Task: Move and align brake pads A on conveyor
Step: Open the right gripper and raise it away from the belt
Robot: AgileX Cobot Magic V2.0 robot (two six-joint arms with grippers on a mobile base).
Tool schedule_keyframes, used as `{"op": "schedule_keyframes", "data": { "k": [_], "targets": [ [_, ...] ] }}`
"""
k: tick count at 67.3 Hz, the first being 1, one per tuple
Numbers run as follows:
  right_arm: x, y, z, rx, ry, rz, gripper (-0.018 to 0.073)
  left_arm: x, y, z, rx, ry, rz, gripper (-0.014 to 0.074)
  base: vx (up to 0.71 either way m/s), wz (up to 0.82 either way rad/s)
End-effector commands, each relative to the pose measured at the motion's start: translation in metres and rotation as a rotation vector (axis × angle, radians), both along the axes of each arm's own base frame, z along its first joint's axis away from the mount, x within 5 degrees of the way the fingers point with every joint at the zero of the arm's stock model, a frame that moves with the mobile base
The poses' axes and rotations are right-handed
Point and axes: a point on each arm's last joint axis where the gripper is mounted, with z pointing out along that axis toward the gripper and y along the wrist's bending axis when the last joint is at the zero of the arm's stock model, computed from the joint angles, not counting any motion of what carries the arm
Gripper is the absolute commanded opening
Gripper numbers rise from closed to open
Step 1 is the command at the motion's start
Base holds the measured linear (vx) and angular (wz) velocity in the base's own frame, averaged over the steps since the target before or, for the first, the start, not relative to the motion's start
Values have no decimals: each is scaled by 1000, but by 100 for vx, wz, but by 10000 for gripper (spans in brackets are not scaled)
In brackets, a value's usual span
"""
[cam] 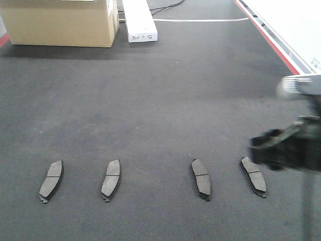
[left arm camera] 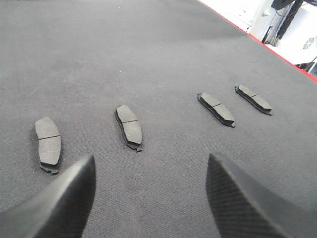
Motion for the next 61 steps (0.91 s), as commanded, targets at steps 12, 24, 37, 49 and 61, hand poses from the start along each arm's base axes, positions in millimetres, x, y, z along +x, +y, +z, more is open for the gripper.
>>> {"op": "schedule_keyframes", "data": {
  "k": [12,24,37,49,61],
  "targets": [
    [-68,-34,7,39,-354,31,456,2,-2,12,-48,-68,-9,470,0,0],
    [-98,-44,-18,86,-513,65,453,2,-2,12,-48,-68,-9,470,0,0],
    [-109,-48,-35,101,-562,77,453,2,-2,12,-48,-68,-9,470,0,0],
    [-109,-48,-34,77,-583,82,453,2,-2,12,-48,-68,-9,470,0,0],
    [-109,-48,-34,75,-578,80,453,2,-2,13,-53,-81,-8,470,0,0]
  ]
}}
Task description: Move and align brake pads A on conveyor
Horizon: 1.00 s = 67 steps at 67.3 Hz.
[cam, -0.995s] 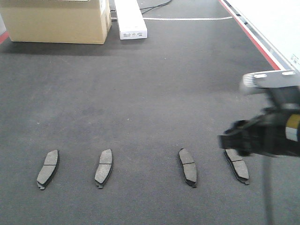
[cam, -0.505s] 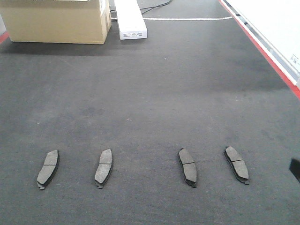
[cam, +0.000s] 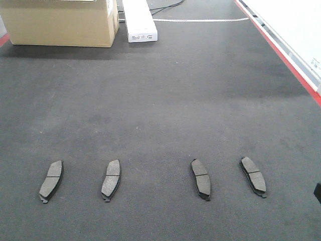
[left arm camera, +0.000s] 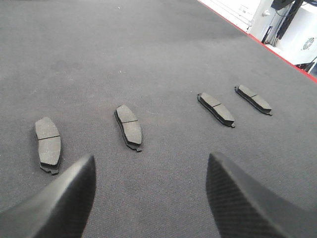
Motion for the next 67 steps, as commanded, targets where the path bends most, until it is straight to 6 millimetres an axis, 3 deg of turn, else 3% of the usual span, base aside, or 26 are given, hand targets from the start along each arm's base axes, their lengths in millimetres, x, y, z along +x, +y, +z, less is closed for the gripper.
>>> {"op": "schedule_keyframes", "data": {
  "k": [1,15,20,29,31,67],
  "targets": [
    [1,1,14,4,-91,17,453,2,-2,13,-50,-78,-8,470,0,0],
    [1,1,14,3,-84,15,405,2,-2,11,-41,-61,-8,438,0,0],
    [1,1,13,1,-83,14,308,2,-1,12,-38,-64,-6,331,0,0],
    [1,1,13,3,-80,14,17,2,-2,12,-43,-72,-6,-12,0,0],
    [1,1,13,3,-82,15,-19,2,-2,13,-42,-79,-7,-9,0,0],
    [0,1,13,12,-74,14,-12,2,-2,13,-38,-80,-9,-6,0,0]
  ]
}}
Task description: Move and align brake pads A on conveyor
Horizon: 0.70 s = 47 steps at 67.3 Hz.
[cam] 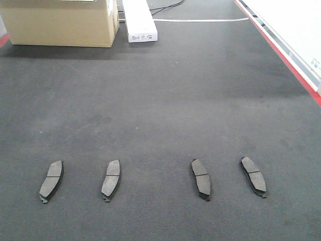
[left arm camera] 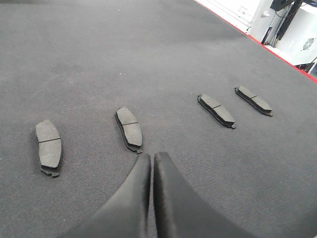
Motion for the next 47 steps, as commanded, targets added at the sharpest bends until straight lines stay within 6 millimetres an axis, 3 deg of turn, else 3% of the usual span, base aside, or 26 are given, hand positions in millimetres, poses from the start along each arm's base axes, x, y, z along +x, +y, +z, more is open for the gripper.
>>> {"op": "schedule_keyframes", "data": {
  "k": [1,12,22,34,47],
  "targets": [
    [1,1,13,11,-79,15,-12,2,-2,12,-42,-73,-6,-6,0,0],
    [1,1,13,11,-79,15,-12,3,-2,10,-30,-73,-5,-6,0,0],
    [1,1,13,10,-77,14,-12,15,-2,1,91,-253,64,-6,0,0],
    [1,1,13,8,-71,12,-12,35,-1,-40,144,-425,230,-6,0,0],
    [1,1,13,8,-71,12,-12,29,8,-89,140,-500,370,-6,0,0]
  ]
}}
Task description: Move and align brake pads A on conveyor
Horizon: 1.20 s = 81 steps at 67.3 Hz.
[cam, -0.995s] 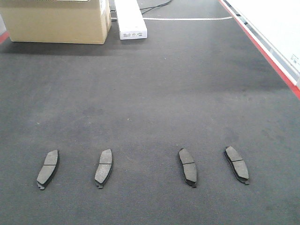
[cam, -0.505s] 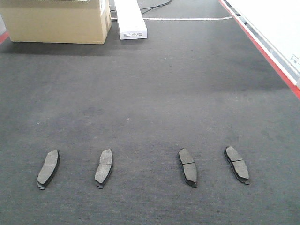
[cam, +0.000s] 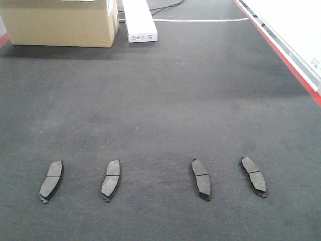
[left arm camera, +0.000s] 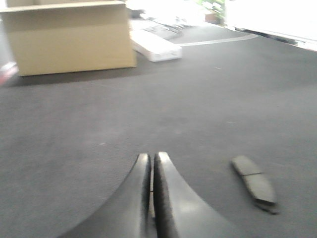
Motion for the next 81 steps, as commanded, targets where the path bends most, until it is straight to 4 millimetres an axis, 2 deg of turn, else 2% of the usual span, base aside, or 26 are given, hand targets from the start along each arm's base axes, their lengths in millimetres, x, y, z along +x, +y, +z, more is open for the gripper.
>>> {"op": "schedule_keyframes", "data": {
  "k": [1,4,10,81],
  "targets": [
    [1,1,14,11,-80,15,-12,-4,1,-3,-18,-153,23,-6,0,0],
    [1,2,14,9,-79,15,-12,-5,2,-11,-24,-140,26,-6,0,0],
    [1,1,13,9,-77,14,-12,-4,2,-15,-19,-82,32,-6,0,0],
    [1,1,13,8,-75,13,-12,-4,2,-15,-28,-84,32,-6,0,0]
  ]
}}
